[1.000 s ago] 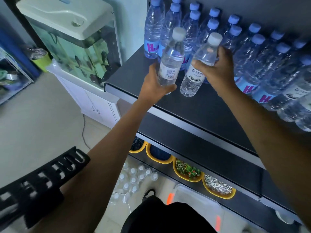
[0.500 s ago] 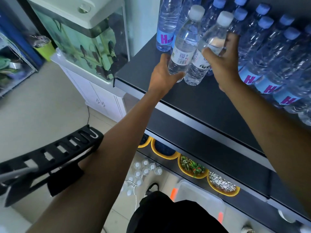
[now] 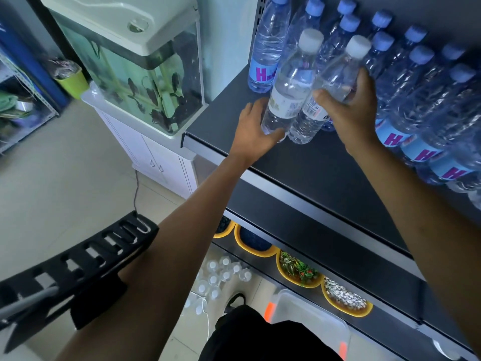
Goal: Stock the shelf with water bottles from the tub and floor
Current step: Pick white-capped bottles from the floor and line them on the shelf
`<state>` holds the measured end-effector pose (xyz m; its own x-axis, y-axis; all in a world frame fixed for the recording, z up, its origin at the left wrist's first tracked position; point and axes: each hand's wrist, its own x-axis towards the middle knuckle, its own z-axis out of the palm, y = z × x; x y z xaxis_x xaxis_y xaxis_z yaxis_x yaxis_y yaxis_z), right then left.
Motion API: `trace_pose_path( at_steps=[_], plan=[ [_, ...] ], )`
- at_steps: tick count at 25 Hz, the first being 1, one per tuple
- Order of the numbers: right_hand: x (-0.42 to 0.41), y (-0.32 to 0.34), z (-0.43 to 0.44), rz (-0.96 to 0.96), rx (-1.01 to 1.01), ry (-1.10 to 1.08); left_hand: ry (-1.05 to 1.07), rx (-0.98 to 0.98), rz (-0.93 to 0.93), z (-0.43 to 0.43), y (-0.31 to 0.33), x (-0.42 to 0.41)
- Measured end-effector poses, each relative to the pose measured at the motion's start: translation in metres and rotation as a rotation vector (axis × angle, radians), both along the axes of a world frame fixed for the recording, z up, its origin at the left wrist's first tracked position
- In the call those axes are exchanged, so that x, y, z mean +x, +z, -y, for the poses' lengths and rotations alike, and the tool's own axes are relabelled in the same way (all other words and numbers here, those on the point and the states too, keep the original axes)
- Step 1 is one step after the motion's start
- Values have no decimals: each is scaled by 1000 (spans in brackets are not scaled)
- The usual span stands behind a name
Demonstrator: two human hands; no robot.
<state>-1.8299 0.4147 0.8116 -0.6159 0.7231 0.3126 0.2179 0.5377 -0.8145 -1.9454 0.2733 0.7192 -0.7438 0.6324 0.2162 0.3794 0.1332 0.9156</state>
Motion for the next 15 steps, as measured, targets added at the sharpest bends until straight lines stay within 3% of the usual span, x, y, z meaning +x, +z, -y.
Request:
trace_pose_path(
  at_steps=[2,5,9,15],
  plan=[
    [6,-2,-4,-52,-62,39,-22,-27,-61,0,-1,3],
    [10,-12,-5,-104,-132,62,-55,1,7,3,-3,1],
    [8,-25,0,-163,-168,67,55,-37,50,-1,-4,0],
    [12,-50,4,-1,-228,47,64,2,-5,-5,-12,-3]
  ],
)
